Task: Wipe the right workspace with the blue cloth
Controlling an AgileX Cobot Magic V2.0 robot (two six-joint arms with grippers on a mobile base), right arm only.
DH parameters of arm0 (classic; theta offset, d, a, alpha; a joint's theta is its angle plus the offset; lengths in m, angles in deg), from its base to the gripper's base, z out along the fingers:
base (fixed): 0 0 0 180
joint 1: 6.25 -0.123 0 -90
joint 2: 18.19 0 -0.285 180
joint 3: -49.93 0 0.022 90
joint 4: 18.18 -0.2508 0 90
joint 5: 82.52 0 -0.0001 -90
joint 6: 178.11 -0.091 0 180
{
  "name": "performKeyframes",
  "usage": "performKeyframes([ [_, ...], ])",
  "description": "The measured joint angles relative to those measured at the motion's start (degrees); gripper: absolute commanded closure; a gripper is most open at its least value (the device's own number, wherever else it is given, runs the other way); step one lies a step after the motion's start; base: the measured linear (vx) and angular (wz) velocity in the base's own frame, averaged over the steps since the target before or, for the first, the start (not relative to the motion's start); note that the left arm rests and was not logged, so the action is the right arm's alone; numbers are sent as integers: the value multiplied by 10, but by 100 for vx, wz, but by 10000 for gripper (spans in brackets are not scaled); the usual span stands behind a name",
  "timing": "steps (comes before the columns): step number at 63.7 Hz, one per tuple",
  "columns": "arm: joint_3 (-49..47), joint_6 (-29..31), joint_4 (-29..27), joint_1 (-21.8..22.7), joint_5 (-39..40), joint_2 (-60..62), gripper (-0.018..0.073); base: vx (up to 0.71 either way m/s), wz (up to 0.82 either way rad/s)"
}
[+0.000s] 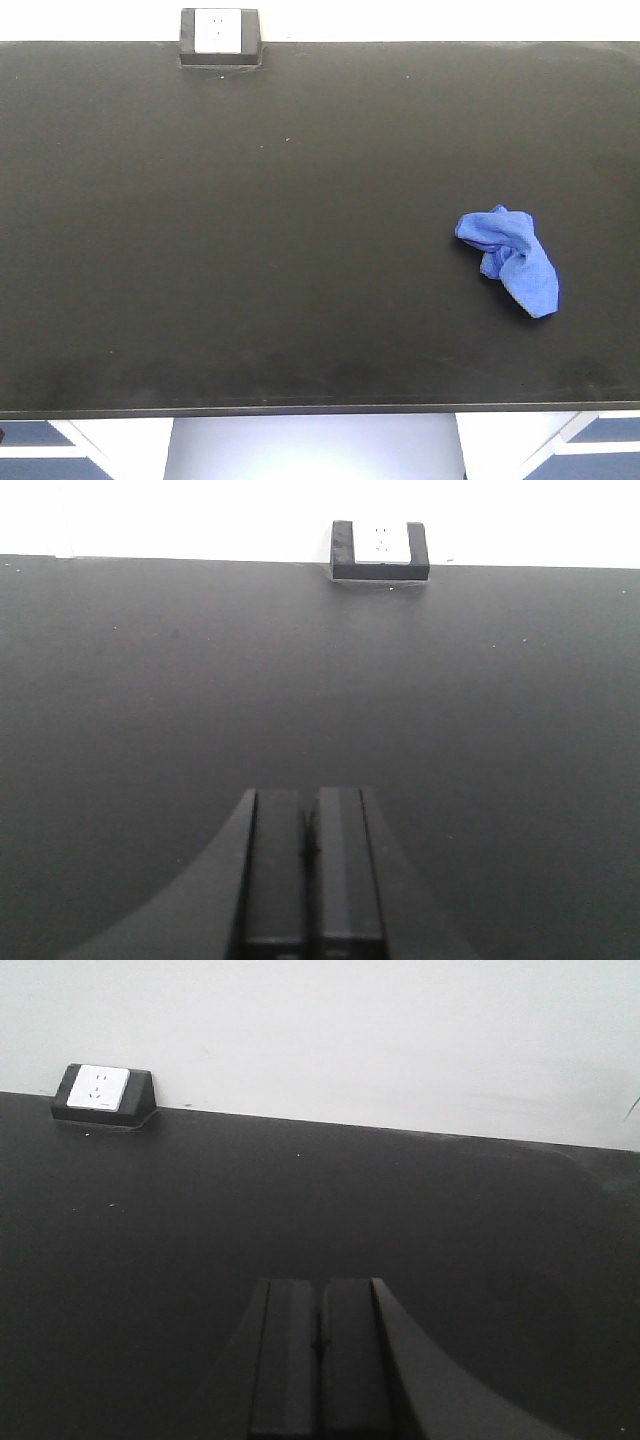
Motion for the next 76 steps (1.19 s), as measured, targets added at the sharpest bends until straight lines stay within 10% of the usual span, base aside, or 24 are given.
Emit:
performKeyframes([
  [24,21,1,0,0,21,51,567,0,0],
  [51,342,1,-1,0,241,222,567,0,0],
  [76,352,2,0,0,245,253,567,0,0],
])
